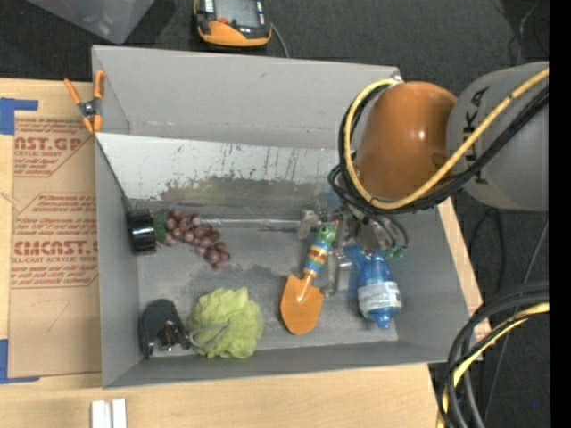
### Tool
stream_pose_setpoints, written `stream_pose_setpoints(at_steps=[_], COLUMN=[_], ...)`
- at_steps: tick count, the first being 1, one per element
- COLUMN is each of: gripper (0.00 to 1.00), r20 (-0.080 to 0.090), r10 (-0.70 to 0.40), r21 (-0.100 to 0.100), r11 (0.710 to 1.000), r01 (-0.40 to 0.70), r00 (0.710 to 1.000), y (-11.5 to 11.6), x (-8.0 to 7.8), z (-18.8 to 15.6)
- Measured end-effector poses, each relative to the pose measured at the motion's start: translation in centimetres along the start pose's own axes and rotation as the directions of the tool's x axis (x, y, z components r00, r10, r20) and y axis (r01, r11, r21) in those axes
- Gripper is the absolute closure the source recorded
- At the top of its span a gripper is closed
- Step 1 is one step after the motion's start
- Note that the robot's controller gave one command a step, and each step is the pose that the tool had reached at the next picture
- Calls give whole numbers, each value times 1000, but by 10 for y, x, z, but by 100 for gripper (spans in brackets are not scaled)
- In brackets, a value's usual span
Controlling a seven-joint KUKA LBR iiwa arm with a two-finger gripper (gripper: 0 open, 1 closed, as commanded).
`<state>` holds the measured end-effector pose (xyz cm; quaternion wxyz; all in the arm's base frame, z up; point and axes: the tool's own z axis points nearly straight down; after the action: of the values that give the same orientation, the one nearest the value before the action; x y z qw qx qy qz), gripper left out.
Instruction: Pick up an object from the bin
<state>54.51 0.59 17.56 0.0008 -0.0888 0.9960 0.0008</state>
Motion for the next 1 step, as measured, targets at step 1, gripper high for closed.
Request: stream_pose_setpoints(at_steps=[1], gripper=[0], r20=[14], r10=[59], r21=[-1], r11=[998], r01=[-59], r00=[998], y=[-59], x=[5], z=[15])
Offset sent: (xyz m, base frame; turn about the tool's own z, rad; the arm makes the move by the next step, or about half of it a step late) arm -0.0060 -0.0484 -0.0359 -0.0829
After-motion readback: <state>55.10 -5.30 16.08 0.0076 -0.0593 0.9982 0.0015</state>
